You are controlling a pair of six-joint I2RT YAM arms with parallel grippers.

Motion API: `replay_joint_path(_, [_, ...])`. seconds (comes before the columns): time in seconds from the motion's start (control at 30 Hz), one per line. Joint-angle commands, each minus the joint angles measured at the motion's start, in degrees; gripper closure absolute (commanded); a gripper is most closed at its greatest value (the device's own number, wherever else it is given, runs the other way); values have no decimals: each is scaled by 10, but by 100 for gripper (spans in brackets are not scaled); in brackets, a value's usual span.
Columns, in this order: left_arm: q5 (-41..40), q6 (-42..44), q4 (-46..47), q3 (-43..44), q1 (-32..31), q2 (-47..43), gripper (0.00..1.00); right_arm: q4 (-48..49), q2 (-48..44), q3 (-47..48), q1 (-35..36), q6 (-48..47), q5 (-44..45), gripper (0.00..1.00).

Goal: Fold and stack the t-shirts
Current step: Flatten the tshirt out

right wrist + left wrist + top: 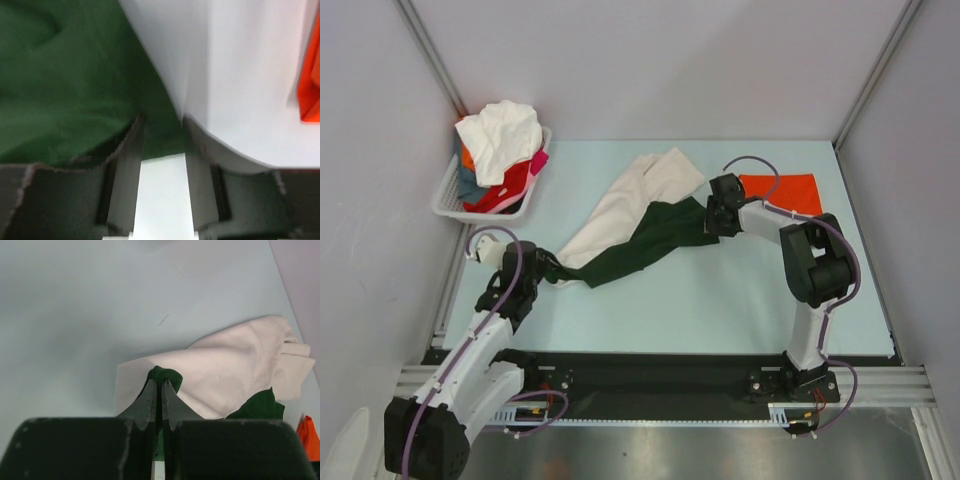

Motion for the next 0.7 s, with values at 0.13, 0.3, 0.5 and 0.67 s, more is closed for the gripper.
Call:
replay_joint_path(0.13, [18, 2, 30, 22, 8, 7, 100, -25, 9, 6, 33, -11, 39, 69])
replay_joint_path(0.3, [46, 8, 60, 7, 8, 2, 100, -26, -92, -72, 67, -4, 27, 100])
replay_joint_path(0.5, [30, 13, 54, 10, 10, -9, 100, -101, -295, -150, 108, -6, 44, 100])
replay_joint_path(0.67, [27, 13, 60, 7, 10, -32, 100, -148, -490, -187, 109, 8, -16, 100])
